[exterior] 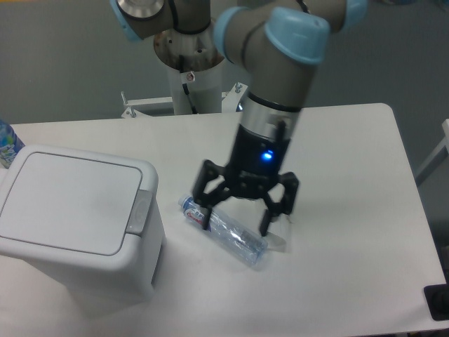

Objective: Open the trash can
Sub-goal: 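Move the gripper across the table toward the trash can's grey button, then press down on the grey lid button with the gripper finger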

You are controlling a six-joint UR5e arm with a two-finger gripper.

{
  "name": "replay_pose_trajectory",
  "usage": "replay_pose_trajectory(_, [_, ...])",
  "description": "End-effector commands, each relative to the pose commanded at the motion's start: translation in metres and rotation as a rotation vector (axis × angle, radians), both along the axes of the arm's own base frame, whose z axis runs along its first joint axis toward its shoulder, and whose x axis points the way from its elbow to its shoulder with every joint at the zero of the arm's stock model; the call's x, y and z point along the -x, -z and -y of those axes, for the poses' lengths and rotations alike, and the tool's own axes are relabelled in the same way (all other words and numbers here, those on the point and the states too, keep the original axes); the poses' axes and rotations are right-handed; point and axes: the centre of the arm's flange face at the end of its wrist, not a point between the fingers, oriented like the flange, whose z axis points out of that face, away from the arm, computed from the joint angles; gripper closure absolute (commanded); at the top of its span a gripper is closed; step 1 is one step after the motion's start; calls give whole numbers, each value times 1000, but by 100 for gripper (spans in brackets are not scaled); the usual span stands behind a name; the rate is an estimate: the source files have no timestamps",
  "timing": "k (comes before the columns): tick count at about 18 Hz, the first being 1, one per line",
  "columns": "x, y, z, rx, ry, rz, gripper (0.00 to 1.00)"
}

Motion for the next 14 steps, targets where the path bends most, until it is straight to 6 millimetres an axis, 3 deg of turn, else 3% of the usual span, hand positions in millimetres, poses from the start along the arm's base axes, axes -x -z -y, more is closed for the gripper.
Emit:
replay_pose_trajectory(6, [-35, 12, -16, 17, 48, 13, 0])
replay_pose_trajectory(9, [-46, 18, -7, 26, 59, 17, 0])
replay_pose_trajectory(14, [-46, 15, -7, -4, 60, -17, 0])
